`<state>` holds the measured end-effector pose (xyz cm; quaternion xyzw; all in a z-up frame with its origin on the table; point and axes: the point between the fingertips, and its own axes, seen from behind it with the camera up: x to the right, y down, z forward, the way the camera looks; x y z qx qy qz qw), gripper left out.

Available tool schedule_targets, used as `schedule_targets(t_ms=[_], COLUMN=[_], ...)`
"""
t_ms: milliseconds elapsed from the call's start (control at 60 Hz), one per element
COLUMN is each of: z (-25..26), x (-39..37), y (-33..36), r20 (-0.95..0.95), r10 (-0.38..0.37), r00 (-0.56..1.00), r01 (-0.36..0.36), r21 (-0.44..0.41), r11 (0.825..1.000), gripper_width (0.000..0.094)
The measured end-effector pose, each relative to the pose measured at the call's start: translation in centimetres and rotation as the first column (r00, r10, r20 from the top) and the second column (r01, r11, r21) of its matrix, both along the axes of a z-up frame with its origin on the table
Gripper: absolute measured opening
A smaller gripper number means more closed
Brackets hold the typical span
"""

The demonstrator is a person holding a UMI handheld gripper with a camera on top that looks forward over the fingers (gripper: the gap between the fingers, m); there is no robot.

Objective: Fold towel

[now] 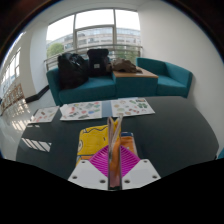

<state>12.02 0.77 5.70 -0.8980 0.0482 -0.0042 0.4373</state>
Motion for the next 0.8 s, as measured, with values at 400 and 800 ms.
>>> schedule_targets(t_ms=[400, 800], z=[4.3, 8.9], x=[5.4, -8.7], y=[-2.6, -15.5], r20=[0.088, 0.008], r10=[-0.039, 0.085], r00=[0.995, 0.996], r01=[0.032, -0.086], r21=[0.078, 0.129], r11=[0.996, 0.988], gripper_width=[0.0801, 0.0835])
